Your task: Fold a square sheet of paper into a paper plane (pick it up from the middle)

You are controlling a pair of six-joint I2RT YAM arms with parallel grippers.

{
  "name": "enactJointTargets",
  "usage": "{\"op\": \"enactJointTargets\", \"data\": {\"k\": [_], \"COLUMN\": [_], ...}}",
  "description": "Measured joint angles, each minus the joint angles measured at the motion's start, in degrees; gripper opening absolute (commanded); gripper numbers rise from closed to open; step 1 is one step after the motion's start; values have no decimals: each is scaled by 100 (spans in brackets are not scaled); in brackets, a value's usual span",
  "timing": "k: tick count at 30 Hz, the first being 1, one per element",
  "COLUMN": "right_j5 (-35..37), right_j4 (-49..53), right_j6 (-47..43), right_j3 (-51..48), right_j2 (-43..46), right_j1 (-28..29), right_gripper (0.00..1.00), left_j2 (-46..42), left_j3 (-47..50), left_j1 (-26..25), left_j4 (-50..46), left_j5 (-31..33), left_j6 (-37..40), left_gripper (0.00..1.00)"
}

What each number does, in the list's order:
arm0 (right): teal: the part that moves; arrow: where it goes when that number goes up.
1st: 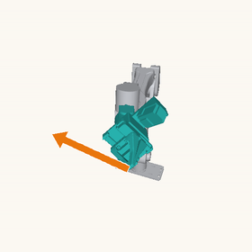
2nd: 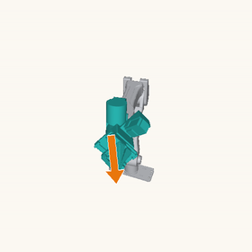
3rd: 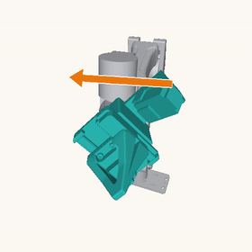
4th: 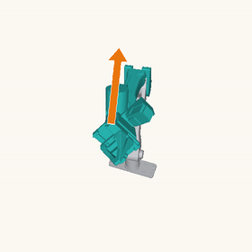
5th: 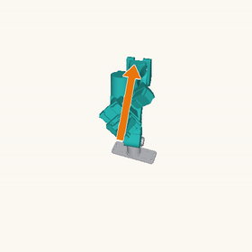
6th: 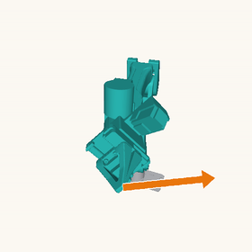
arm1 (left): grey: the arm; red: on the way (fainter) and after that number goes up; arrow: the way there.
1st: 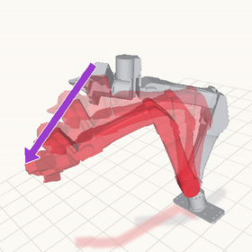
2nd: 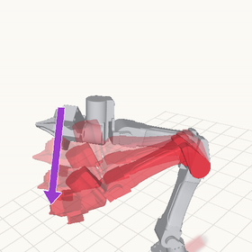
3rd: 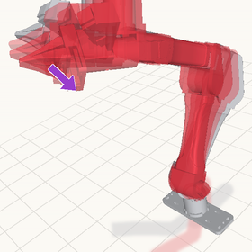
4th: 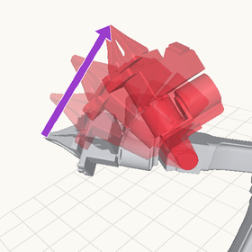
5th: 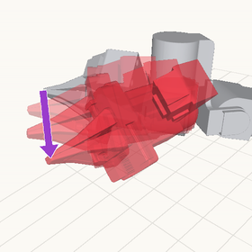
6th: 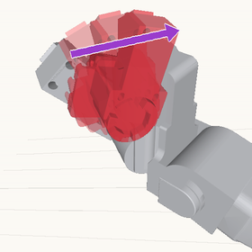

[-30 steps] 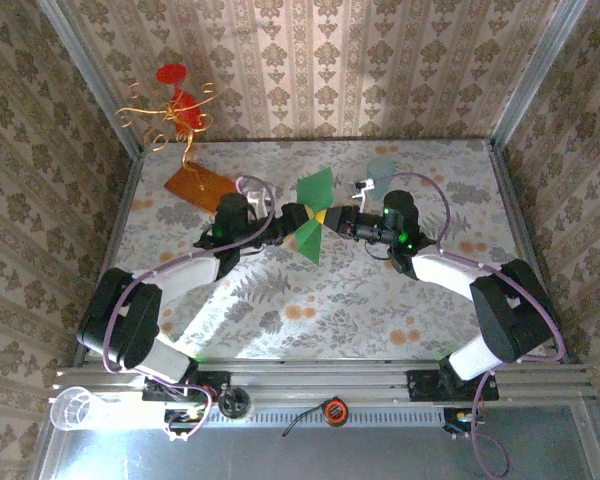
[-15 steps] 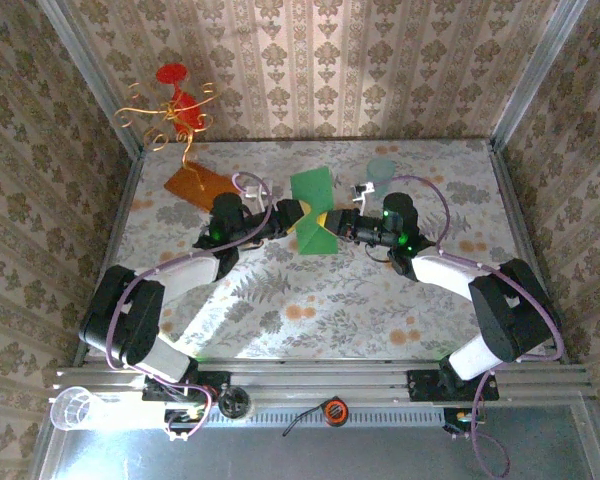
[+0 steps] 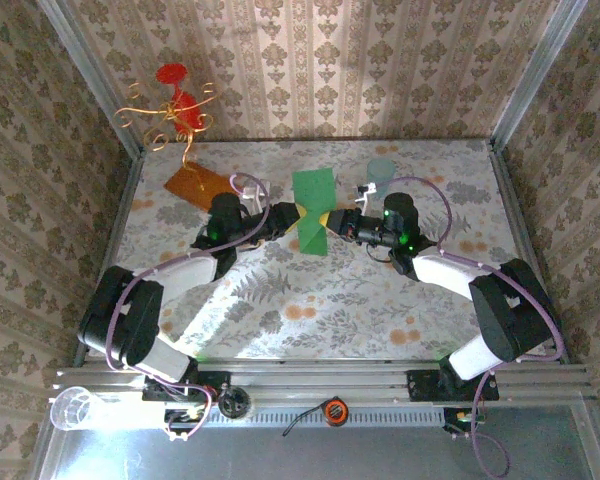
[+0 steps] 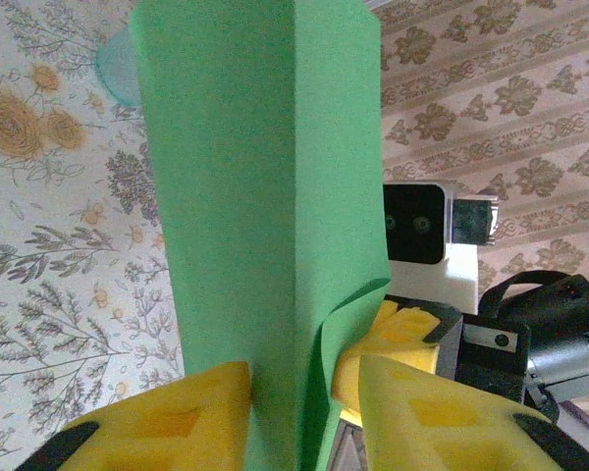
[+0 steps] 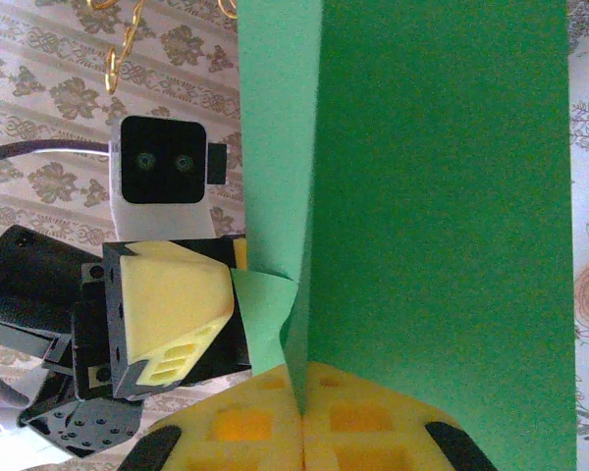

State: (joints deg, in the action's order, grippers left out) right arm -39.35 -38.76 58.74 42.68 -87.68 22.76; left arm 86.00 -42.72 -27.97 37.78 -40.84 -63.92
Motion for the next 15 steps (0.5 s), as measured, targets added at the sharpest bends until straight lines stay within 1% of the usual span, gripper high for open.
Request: {"op": "enactJointTargets", "data": {"k": [4,10,15], "right_j5": [9,11,11], "right_j4": [20,20,20], "right_j6": [0,0,2], "right_j3": [-2,-2,-2], "right_j2": [0,0,0], "right_j1": [0,0,0], "right_gripper": [8,8,8], "left_j2": [-122,-127,-127], "left_j3": [-2,-7,-20], "left_j1": [31,31,33], "left_j4": [-227,-264,-269], "left_j5": [-44,-105,-129], "left_j6": [170,247,271], "left_gripper": [30,27,22]}}
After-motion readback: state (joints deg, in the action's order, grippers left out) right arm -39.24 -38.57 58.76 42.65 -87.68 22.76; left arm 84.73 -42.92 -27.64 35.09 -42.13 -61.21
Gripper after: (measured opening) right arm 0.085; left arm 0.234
